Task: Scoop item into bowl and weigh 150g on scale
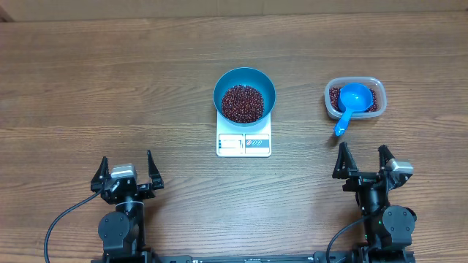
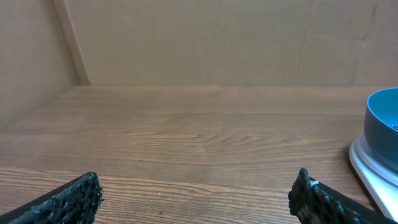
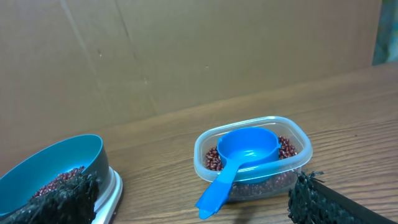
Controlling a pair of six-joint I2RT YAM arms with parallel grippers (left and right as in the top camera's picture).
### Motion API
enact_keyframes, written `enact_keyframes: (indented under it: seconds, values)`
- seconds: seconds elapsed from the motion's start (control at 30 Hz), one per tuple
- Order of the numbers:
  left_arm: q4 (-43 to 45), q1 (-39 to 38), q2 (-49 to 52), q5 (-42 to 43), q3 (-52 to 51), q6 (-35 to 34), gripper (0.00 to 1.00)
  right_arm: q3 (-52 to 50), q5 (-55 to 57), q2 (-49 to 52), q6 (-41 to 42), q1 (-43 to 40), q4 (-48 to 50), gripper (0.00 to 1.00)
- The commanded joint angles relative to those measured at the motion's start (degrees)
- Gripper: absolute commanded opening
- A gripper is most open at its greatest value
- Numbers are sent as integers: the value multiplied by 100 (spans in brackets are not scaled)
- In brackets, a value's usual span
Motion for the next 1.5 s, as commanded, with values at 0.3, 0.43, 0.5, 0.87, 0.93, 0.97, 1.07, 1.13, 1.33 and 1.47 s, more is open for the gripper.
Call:
enact_keyframes:
  seconds: [0.3, 0.43, 0.5, 0.87, 0.93, 0.97, 1.07, 1.13, 1.33, 1.47]
  values:
    - [7, -24, -50, 31, -17, 129, 100, -63, -66, -50, -487, 28, 15, 100]
    - [7, -24, -50, 31, -17, 129, 100, -63, -61, -50, -173, 28, 20, 100]
    - [7, -24, -50, 31, -17, 129, 99, -63, -63, -50, -175, 28, 33, 100]
    - [7, -24, -50, 28, -17, 129, 99, -61, -63, -50, -173, 28, 37, 100]
    - [9, -24, -50, 31, -17, 129, 100, -61, -63, -50, -173, 26, 37, 100]
    - [7, -24, -50, 31, -17, 129, 100, -61, -63, -50, -173, 26, 37, 100]
    - [7, -24, -50, 31, -17, 129, 99, -61, -63, -50, -173, 26, 37, 100]
    - [9, -24, -50, 31, -17, 129, 99, -61, -63, -50, -173, 26, 37, 100]
    - [7, -24, -50, 31, -17, 129, 100, -61, -63, -50, -173, 28, 37, 100]
    - [7, -24, -50, 28, -17, 129, 99, -61, -63, -48, -173, 26, 37, 100]
